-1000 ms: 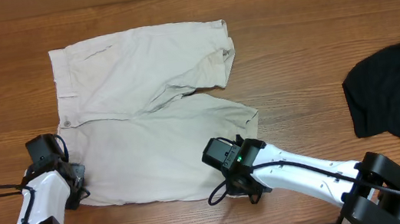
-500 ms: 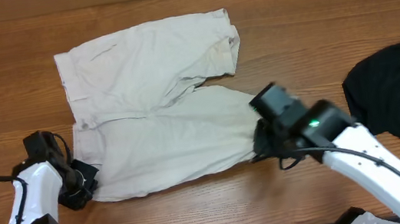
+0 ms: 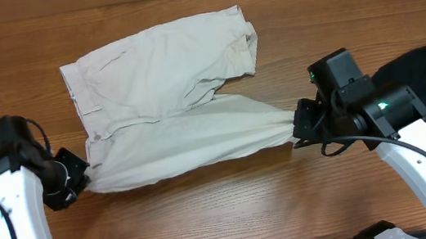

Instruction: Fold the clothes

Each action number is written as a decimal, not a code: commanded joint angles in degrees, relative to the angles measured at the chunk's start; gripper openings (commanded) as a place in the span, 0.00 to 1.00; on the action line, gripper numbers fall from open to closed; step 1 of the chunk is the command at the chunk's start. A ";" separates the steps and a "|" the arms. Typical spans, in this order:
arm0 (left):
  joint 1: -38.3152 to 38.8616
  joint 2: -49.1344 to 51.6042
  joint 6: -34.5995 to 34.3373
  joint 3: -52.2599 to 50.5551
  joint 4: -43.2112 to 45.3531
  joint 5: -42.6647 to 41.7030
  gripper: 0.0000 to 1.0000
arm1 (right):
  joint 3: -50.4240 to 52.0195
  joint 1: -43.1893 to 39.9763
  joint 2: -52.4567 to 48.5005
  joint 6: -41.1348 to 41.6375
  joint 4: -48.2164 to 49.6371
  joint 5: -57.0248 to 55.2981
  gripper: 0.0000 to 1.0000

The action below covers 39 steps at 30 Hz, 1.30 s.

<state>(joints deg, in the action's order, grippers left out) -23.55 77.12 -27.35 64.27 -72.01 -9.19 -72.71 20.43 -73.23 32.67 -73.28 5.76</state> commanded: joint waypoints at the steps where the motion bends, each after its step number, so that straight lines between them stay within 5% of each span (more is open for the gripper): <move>1: -0.04 -6.93 2.12 4.83 -2.05 -0.98 0.04 | -1.60 -1.53 1.14 -3.15 -1.27 -0.92 0.04; 17: -0.04 -28.79 -0.22 9.14 -8.17 0.74 0.04 | -4.33 -1.53 11.67 -3.87 -12.20 1.27 0.04; 28: -0.04 -25.16 -7.17 4.09 -6.99 12.04 0.04 | -4.42 -1.53 -5.03 -10.67 7.02 2.01 0.04; 39: -0.04 -13.44 -13.20 -5.66 16.09 15.15 0.04 | -5.07 -1.55 -19.50 -13.94 30.14 0.22 0.04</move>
<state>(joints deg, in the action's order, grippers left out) -23.31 59.88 -37.63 59.27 -60.51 0.32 -76.14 19.55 -92.18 20.51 -47.53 10.11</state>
